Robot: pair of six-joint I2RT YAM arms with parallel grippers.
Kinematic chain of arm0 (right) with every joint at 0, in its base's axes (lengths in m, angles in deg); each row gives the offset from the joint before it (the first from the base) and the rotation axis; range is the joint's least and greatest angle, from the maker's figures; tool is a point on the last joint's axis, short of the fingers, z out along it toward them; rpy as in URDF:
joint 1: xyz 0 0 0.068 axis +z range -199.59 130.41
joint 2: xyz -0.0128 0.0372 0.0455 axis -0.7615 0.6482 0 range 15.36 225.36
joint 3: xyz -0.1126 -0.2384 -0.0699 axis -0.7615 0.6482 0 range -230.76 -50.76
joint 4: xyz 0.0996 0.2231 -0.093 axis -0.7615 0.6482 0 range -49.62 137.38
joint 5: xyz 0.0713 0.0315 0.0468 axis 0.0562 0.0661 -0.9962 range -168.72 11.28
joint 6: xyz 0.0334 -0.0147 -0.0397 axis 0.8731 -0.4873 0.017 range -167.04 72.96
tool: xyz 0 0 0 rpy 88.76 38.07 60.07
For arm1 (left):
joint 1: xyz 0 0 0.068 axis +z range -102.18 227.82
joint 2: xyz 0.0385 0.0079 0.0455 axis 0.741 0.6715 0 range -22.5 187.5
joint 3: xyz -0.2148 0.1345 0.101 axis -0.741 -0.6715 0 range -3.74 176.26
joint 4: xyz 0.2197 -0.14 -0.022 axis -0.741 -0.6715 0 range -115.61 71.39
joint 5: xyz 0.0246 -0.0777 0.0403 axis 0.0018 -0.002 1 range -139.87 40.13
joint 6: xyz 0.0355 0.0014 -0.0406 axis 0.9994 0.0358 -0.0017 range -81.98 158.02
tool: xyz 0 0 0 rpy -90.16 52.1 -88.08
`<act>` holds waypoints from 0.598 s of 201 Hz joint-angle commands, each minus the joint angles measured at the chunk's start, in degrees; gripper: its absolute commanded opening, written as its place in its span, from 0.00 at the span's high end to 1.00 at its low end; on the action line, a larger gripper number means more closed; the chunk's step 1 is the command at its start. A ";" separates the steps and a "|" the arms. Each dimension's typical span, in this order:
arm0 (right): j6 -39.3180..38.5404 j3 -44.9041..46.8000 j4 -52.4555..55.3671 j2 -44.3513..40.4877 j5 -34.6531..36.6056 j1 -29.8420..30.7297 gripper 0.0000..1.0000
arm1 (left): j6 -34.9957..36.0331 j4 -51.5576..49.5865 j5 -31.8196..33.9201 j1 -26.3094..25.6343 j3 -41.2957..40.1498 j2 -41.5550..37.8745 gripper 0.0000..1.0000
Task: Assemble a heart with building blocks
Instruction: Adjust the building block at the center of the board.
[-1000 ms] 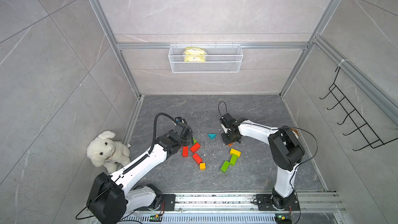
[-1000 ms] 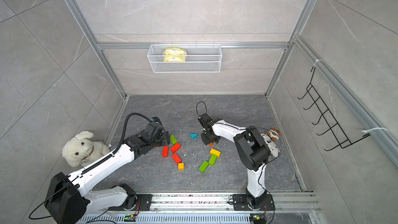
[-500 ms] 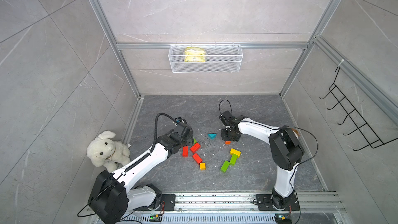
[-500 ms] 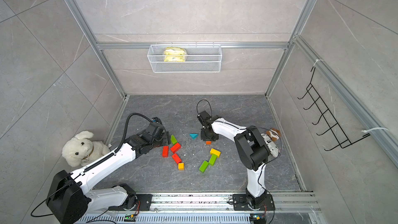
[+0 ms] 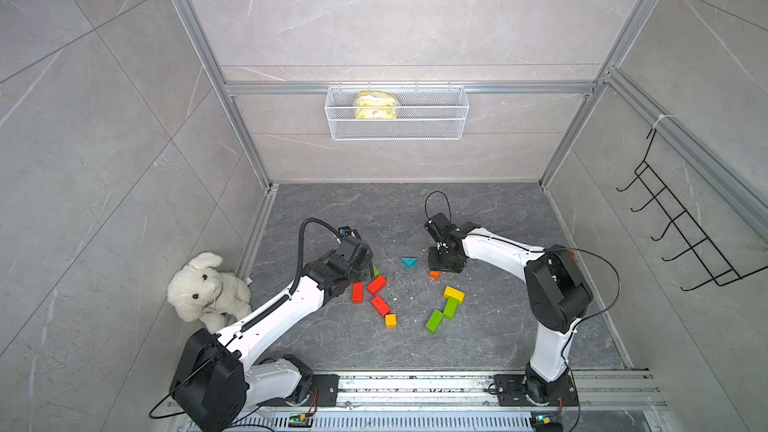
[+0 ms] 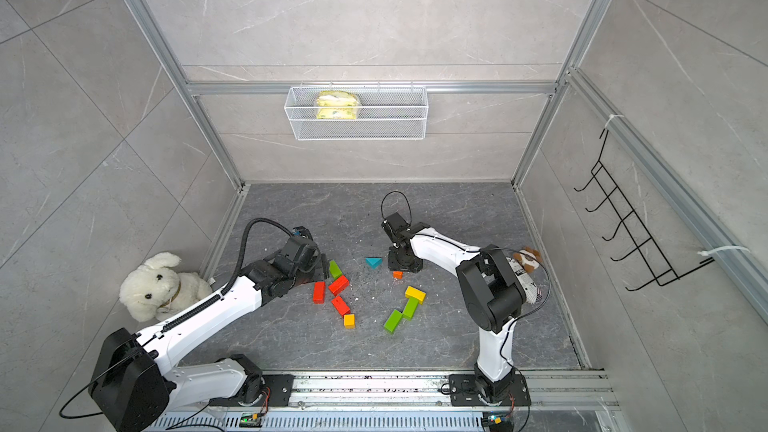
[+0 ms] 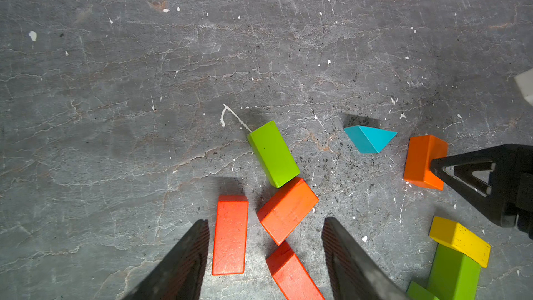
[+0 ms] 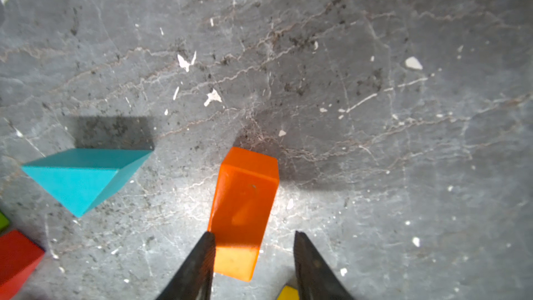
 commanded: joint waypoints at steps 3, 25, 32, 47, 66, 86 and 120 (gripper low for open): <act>-1.76 -0.16 0.98 -0.18 -1.52 -0.41 0.57 | -0.28 -1.40 1.12 -0.04 1.50 0.08 0.34; -2.42 -1.61 0.69 1.57 -3.65 -0.38 0.58 | 0.11 -1.66 1.29 -0.05 1.65 0.01 0.34; -2.35 -1.97 0.91 1.99 -3.70 -0.43 0.59 | 0.17 -1.75 1.30 -0.02 1.70 0.01 0.34; -1.83 -2.39 1.23 2.65 -3.96 -0.34 0.60 | 0.43 -1.93 1.47 0.00 1.83 0.09 0.34; -1.20 -2.33 1.14 2.60 -4.29 0.01 0.57 | 0.74 -2.02 1.65 -0.06 1.83 -0.07 0.34; -0.64 -2.15 1.18 2.35 -4.09 0.62 0.58 | 0.89 -2.02 1.81 -0.06 1.75 0.02 0.34; 1.03 -2.79 1.39 3.71 -3.90 0.72 0.69 | 1.53 -1.76 1.83 -0.03 1.53 0.19 0.34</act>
